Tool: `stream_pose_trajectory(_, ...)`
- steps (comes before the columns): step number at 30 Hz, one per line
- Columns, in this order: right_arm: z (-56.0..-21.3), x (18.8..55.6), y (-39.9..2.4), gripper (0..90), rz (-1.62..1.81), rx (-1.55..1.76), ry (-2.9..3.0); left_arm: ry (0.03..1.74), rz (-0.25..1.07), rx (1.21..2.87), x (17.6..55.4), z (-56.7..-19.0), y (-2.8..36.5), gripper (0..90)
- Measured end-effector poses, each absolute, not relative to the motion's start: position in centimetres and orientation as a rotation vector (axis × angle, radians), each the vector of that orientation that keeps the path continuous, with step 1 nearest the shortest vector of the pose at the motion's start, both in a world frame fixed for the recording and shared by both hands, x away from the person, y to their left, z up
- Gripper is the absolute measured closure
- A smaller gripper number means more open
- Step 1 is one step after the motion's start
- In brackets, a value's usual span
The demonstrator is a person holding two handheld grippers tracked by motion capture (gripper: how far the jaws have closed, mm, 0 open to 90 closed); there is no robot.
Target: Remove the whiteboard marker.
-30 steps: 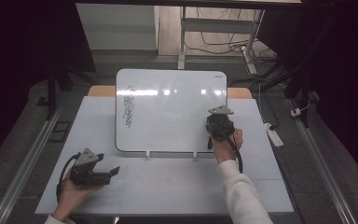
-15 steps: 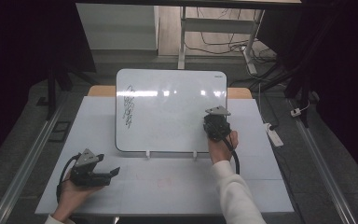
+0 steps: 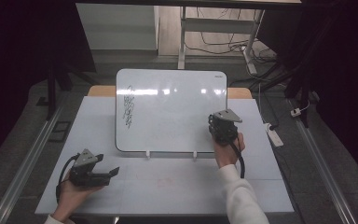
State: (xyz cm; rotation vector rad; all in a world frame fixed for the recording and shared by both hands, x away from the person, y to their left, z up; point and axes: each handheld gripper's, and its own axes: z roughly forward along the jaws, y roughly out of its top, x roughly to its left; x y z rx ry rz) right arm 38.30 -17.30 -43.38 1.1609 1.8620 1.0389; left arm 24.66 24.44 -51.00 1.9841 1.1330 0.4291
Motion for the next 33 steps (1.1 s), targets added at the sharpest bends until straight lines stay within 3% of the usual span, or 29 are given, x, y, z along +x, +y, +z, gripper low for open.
stream_pose_trajectory(13,-41.5,34.2,-16.8,80.8,1.298,0.964,1.87,1.026,0.346,1.963,25.7,-49.1,21.0,19.8)
stream_pose_trajectory(23,-41.9,31.4,-12.6,80.7,1.432,0.673,2.055,0.872,0.124,1.927,29.1,-46.5,15.5,32.3)
stream_pose_trajectory(33,-42.3,30.1,-10.1,80.8,1.459,0.476,2.156,0.799,-0.075,1.917,31.3,-46.7,11.0,40.3)
